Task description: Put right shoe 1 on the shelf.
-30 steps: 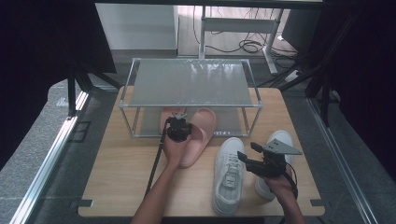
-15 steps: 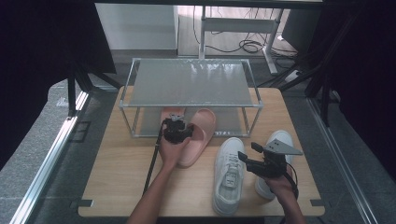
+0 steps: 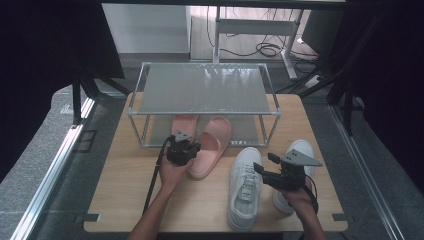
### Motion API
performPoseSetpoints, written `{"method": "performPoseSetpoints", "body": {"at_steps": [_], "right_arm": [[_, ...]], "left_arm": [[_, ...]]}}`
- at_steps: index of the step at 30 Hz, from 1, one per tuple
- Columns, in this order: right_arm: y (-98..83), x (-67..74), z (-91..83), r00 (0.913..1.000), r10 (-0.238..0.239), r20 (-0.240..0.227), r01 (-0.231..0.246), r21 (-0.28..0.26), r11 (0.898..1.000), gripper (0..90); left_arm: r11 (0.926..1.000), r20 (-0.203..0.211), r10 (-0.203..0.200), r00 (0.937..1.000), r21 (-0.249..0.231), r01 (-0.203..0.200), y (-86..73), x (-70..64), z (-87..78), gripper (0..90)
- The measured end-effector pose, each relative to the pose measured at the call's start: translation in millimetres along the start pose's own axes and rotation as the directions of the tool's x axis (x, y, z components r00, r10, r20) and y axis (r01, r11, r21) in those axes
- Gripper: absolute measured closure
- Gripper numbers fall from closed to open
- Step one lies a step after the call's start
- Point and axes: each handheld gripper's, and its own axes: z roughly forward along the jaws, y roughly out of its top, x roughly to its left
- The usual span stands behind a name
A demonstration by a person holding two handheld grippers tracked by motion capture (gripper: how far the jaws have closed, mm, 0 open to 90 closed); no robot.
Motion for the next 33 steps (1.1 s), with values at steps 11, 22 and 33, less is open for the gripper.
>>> {"method": "performPoseSetpoints", "body": {"at_steps": [11,22,33], "right_arm": [[-0.1,0.8,0.8,1.0000,-0.003,-0.001,0.003,0.002,1.000,34.6],[-0.2,-0.3,0.0,1.0000,0.001,0.002,-0.001,0.001,1.000,34.6],[0.2,-0.7,-1.2,1.0000,0.002,0.001,-0.002,-0.002,1.000,34.6]], "left_arm": [[0.9977,0.048,0.058,0.9972,0.033,-0.059,-3.6,-18.1,4.2,89.7],[0.9946,0.079,0.087,0.9930,0.049,-0.091,4.8,-37.1,19.2,90.0],[0.9893,0.085,0.130,0.9879,0.057,-0.135,20.6,-60.3,42.8,90.0]]}}
